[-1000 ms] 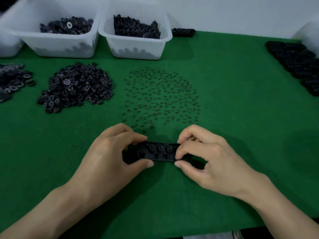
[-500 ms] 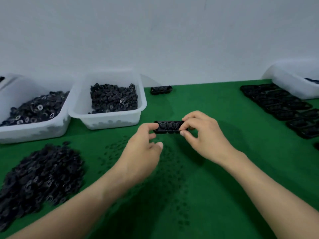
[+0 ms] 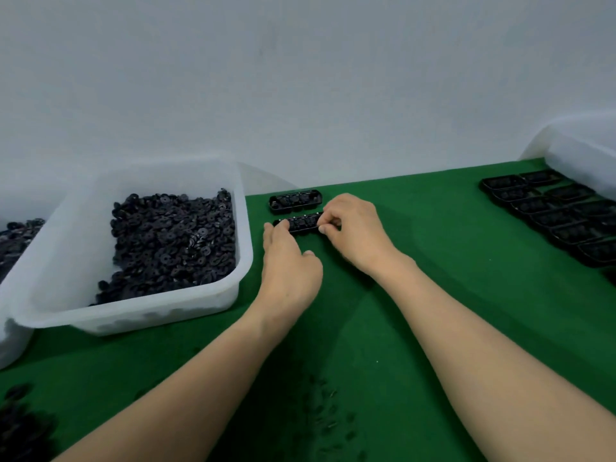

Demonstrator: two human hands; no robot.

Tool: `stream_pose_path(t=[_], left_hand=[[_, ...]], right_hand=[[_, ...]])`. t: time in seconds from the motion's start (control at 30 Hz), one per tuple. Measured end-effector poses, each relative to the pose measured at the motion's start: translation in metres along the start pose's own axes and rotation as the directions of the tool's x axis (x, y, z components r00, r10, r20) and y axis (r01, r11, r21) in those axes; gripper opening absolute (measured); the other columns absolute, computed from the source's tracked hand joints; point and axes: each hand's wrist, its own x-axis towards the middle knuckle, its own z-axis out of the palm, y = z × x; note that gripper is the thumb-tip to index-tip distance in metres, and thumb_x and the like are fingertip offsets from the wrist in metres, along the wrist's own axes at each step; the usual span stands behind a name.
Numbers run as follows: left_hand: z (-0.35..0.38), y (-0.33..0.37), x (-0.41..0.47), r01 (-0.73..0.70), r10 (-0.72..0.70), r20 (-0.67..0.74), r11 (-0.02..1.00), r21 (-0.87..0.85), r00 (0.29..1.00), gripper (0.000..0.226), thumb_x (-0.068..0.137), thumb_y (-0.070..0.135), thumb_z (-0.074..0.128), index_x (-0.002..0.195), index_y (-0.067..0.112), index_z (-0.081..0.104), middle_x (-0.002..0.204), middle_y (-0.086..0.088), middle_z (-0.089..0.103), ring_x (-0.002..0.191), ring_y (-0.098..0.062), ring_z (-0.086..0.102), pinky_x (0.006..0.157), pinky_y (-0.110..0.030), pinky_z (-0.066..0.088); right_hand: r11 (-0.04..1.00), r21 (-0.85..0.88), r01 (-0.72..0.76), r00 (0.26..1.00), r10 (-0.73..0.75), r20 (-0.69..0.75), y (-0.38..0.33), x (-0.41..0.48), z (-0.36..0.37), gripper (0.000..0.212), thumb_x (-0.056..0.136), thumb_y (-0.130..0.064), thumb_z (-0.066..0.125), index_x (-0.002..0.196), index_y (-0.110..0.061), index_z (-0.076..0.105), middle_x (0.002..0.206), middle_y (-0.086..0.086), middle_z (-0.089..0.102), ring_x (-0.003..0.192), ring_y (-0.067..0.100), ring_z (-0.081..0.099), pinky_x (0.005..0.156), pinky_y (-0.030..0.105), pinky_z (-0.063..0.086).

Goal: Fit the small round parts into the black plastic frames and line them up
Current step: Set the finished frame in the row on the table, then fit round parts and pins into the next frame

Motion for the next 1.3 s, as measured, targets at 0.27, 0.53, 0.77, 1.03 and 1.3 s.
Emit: stream_pose_path(t=[0.27,0.53,0.77,1.03,1.3], left_hand=[[0.004,0.001,0.016,0.016,-0.016,-0.004,0.999,-0.040,1.000,0.066,0.087,-0.002,0.041,0.145,0.013,0.012,0.154,-0.006,0.008,0.134,-0.025,0.032,0.103,-0.041,0.036],[-0.009,0.010,-0.031,-0.158,0.149,0.075,0.978,0.135,0.986,0.062,0.092,0.000,0.040,0.145,0.008,0.008,0.155,-0.006,-0.002,0.141,-0.014,-0.002,0.103,-0.016,0.001],[-0.105,-0.023,-0.168,-0.510,0.483,0.177,0.844,0.166,0.857,0.033,0.088,0.014,0.057,0.120,0.021,0.055,0.122,0.013,0.052,0.110,0.007,0.043,0.093,-0.002,0.028],[-0.251,-0.109,-0.289,-0.246,0.329,-0.153,0.883,0.401,0.932,0.016,0.075,0.034,0.057,0.084,0.028,0.068,0.081,0.022,0.063,0.078,0.005,0.058,0.064,-0.012,0.047],[-0.316,-0.168,-0.342,-0.042,0.195,-0.437,0.941,0.336,0.878,0.014,0.074,0.014,0.072,0.079,0.027,0.068,0.077,0.022,0.061,0.078,0.005,0.057,0.068,-0.005,0.041]], right_hand=[[0.999,0.046,0.002,0.999,0.000,-0.045,0.006,0.008,0.011,0.007,0.080,-0.002,0.064,0.085,-0.005,0.068,0.096,0.011,0.062,0.092,0.023,0.057,0.086,0.032,0.046],[0.996,0.072,0.058,0.980,-0.043,-0.195,-0.025,-0.031,-0.008,0.012,0.080,-0.005,0.064,0.092,-0.005,0.067,0.096,0.007,0.061,0.087,0.016,0.055,0.080,0.031,0.048],[0.955,0.125,0.267,0.964,-0.264,-0.041,-0.109,-0.145,-0.040,0.004,0.079,-0.007,0.066,0.079,-0.010,0.068,0.075,-0.001,0.065,0.068,0.010,0.056,0.067,0.022,0.044],[0.829,0.141,0.542,0.732,-0.548,0.405,-0.220,-0.191,-0.034,0.012,0.086,-0.026,0.059,0.084,-0.017,0.067,0.077,-0.009,0.063,0.067,0.005,0.057,0.063,0.022,0.050],[0.703,0.262,0.661,0.555,-0.693,0.460,-0.355,-0.175,0.057,0.013,0.088,-0.024,0.059,0.090,-0.013,0.066,0.085,-0.002,0.062,0.075,0.010,0.052,0.074,0.022,0.042]])
